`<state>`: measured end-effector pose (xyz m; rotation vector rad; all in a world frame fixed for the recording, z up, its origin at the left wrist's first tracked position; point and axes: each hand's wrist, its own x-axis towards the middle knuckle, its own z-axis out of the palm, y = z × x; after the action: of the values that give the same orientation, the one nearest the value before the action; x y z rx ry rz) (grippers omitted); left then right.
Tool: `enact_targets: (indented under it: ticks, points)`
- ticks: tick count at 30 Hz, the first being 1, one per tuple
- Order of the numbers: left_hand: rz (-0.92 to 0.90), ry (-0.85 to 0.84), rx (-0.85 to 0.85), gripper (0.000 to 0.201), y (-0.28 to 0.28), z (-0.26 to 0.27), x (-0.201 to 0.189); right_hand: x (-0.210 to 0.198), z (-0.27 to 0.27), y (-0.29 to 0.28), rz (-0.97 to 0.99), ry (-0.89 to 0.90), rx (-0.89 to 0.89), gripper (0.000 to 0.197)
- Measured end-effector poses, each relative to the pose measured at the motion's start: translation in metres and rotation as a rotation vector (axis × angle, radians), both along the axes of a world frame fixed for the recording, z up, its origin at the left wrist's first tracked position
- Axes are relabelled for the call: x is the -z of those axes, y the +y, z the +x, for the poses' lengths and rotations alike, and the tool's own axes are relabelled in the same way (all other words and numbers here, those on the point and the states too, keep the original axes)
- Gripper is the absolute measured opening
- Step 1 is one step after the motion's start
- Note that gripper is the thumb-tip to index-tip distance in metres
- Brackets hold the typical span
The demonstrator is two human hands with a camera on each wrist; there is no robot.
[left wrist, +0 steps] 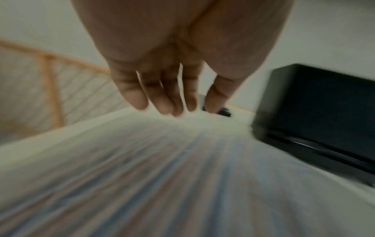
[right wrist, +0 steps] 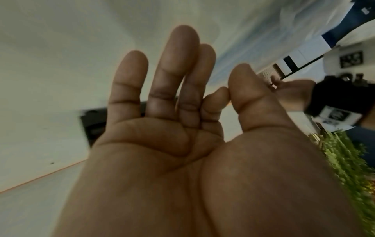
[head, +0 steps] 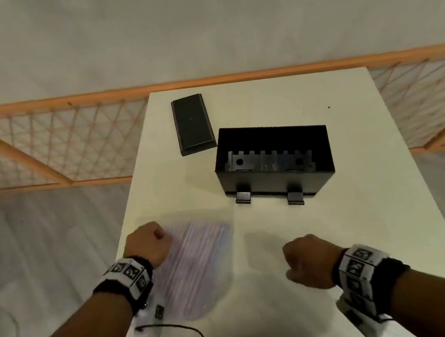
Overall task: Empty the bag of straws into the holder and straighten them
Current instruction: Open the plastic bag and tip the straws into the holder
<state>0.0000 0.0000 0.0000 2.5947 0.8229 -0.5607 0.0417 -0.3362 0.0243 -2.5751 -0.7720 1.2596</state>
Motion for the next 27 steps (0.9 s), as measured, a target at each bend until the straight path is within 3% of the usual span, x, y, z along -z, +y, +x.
enact_targets:
  ticks: [1,4,7,13,16,19,23,27]
  points:
    - [-0.019,-0.066,-0.128,0.017,0.017,0.006,0.011,0.002,0.007,0.015,0.039,-0.010,0.007,0.025]
    - [-0.082,-0.070,-0.413,0.056,0.059,0.021,0.039,-0.006,0.024,0.066,0.078,-0.057,0.004,0.026]
    - [-0.147,-0.086,-0.517,0.075,0.083,0.033,0.068,-0.009,0.036,0.120,0.138,-0.063,0.010,0.023]
    - [-0.229,-0.120,-0.504,0.050,0.086,0.053,0.072,0.012,0.057,0.214,0.298,-0.106,0.137,0.020]
    - [-0.253,-0.162,-0.517,0.046,0.090,0.050,0.072,0.030,0.064,0.248,0.307,-0.127,0.144,0.041]
    - [-0.310,-0.244,-0.568,0.027,0.095,0.042,0.073,0.048,0.070,0.284,0.279,-0.085,0.122,0.057]
    - [-0.482,-0.453,-0.564,0.005,0.095,0.037,0.069,0.066,0.071,0.324,0.214,-0.046,0.028,0.026]
    - [-0.504,-0.576,-0.542,0.007,0.090,0.042,0.052,0.056,0.079,0.321,0.266,0.020,-0.046,0.033]
